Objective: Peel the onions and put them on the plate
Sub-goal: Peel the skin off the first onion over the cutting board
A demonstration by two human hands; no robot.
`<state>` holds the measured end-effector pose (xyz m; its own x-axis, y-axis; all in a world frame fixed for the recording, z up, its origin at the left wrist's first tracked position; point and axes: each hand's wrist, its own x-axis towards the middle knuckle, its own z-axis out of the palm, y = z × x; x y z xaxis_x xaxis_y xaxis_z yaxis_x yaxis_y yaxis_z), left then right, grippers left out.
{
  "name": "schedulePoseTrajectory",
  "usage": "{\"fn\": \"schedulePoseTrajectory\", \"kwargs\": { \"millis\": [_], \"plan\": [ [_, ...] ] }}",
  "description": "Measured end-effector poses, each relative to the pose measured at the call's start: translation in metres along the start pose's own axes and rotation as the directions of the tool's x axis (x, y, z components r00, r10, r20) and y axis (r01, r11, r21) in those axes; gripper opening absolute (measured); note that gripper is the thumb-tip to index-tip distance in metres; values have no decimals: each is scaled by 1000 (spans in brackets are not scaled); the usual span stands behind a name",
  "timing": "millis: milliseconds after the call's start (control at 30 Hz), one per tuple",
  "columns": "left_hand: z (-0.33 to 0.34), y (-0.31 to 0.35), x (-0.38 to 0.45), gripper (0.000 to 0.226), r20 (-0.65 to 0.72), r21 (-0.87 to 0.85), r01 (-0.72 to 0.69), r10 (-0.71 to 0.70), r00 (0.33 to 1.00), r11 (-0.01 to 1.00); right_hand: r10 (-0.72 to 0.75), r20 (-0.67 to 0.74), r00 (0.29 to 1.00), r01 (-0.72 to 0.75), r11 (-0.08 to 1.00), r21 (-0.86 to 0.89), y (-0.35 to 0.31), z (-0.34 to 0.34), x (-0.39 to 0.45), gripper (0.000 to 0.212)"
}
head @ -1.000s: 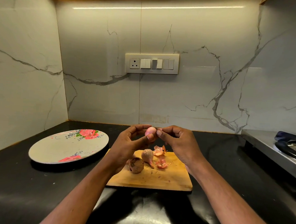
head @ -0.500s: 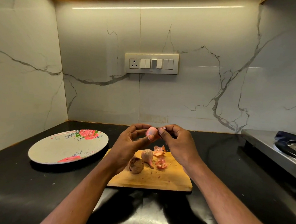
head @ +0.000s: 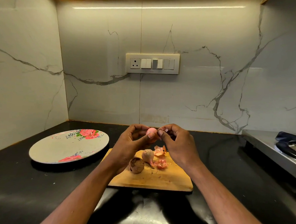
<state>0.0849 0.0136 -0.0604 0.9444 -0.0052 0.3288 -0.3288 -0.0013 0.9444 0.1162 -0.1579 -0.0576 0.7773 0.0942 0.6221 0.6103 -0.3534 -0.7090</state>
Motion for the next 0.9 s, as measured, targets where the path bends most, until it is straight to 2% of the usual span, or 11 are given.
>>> {"fn": "schedulePoseTrajectory", "kwargs": {
  "millis": [200, 367, 533, 700, 900],
  "plan": [
    [-1, 3, 0, 53, 30, -24, -1, 2, 1000, 1000, 46, -13, 999, -45, 998, 34, 0, 1, 1, 4],
    [-1, 6, -1, 47, 26, -51, 9, -7, 1000, 999, 47, 82, 996, -58, 989, 139, 2, -4, 1, 22],
    [1, 5, -1, 46, 33, -94, 8, -5, 999, 996, 91, 82, 992, -108, 965, 237, 4, -6, 2, 17],
    [2, 5, 0, 48, 1, -65, -10, 10, 1000, 998, 61, 43, 997, -69, 974, 218, 2, -4, 2, 11],
    [0, 4, 0, 48, 12, -25, -1, 1, 1000, 1000, 17, -3, 1000, -16, 988, 151, 2, -4, 2, 15]
  ]
}}
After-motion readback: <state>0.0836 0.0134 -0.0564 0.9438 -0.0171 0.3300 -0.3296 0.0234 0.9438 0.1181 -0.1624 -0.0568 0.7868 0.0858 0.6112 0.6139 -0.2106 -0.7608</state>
